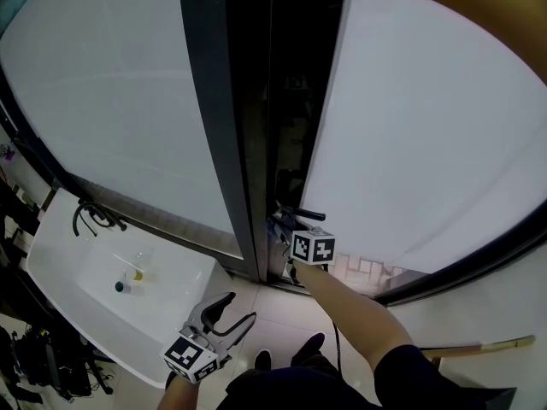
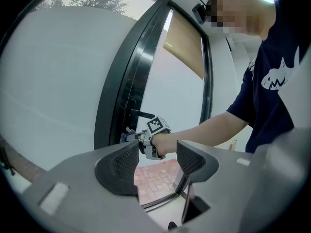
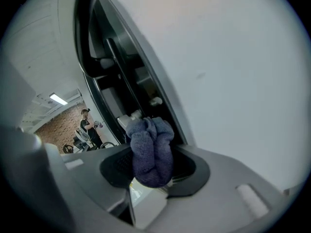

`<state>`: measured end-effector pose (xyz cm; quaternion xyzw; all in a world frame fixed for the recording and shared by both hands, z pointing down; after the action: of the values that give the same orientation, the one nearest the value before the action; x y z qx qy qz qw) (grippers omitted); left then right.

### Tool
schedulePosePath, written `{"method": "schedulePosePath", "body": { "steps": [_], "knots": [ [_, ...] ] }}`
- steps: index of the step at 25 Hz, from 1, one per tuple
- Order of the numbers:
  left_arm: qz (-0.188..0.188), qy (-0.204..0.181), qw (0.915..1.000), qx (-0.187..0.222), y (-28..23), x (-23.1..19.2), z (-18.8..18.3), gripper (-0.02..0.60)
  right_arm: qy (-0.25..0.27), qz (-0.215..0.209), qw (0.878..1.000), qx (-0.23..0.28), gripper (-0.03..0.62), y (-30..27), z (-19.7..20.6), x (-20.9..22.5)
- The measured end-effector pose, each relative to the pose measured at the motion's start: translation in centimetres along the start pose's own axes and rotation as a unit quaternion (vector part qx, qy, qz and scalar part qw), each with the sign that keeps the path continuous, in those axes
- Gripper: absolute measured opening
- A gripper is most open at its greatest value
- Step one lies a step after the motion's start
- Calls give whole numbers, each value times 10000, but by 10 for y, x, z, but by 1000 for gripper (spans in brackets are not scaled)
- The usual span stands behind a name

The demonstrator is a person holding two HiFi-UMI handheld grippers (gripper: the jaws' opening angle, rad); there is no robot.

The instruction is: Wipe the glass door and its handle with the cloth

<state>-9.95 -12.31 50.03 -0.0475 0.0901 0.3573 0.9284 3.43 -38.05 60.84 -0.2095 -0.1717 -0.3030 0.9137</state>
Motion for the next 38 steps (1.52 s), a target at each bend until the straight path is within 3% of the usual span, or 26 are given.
{"method": "schedulePosePath", "body": {
  "steps": [15, 20, 24, 30, 34, 38],
  "knots": [
    [258, -219, 9993, 140, -20, 21, -22, 241, 64, 163, 9976, -667, 152, -8, 32, 9],
    [260, -249, 9992, 164, -11, 24, -24, 241, -548, -71, 9963, -654, 153, 16, 59, 11],
    [411, -290, 9986, 185, -8, 25, -27, 241, -352, -336, 9982, -339, 153, 56, 56, -4],
    [865, -298, 9955, 233, -2, 30, -25, 241, 147, -651, 9961, 572, 155, 153, 23, -45],
    [1233, -328, 9917, 182, -2, 39, -25, 241, 137, -452, 9909, 1264, 155, 218, 17, -56],
    [1652, -317, 9857, 129, -3, 52, -20, 241, 23, -227, 9867, 1609, 155, 278, 25, -67]
  ]
}}
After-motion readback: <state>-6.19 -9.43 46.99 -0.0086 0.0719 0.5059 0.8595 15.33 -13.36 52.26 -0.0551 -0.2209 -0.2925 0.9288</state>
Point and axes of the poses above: the fingertips, and each gripper's own axes: y backward along the fingers, x to its right, z out of its underside, the point moved 5 cm from there along y, backward along the fingers, and after that the axes turned 8 degrees about x, right-handed, at the moved point
